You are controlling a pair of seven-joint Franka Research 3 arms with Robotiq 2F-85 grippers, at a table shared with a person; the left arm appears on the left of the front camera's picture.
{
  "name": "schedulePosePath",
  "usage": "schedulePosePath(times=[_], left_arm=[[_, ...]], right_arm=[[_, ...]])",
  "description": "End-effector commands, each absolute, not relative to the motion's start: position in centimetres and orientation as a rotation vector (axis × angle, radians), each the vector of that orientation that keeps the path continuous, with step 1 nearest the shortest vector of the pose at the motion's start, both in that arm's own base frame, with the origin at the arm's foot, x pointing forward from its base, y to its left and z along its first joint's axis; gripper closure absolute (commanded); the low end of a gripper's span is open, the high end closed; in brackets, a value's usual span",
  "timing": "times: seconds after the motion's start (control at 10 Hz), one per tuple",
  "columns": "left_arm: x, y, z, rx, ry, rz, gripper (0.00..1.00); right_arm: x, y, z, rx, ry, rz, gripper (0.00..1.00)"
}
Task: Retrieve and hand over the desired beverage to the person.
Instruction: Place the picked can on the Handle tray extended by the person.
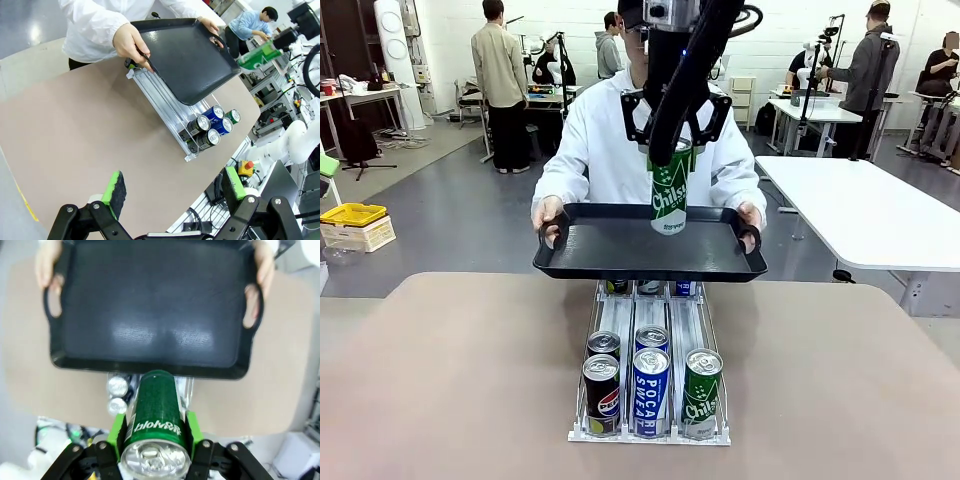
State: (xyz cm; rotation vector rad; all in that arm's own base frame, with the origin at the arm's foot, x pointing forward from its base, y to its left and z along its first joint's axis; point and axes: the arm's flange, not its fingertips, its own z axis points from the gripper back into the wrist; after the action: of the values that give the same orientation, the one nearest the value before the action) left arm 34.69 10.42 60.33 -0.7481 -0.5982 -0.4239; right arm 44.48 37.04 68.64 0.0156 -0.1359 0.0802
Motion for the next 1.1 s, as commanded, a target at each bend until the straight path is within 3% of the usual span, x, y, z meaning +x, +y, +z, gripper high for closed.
schedulePosePath(times=[0.0, 0.6, 1.0], left_arm=[[34.7, 10.5, 60.3, -0.758, -0.613, -0.440, 0.00], [34.7, 10.5, 60.3, -0.758, -0.613, -0.440, 0.00], [34.7, 10.5, 60.3, -0.758, -0.613, -0.440, 0.00]], right_arm=[[48.1, 37.6, 69.1, 0.045, -0.155, 0.078, 0.42], [56.6, 38.3, 63.6, 0.087, -0.002, 0.025, 0.42], [58.0, 39.0, 61.6, 0.076, 0.067, 0.027, 0.42]])
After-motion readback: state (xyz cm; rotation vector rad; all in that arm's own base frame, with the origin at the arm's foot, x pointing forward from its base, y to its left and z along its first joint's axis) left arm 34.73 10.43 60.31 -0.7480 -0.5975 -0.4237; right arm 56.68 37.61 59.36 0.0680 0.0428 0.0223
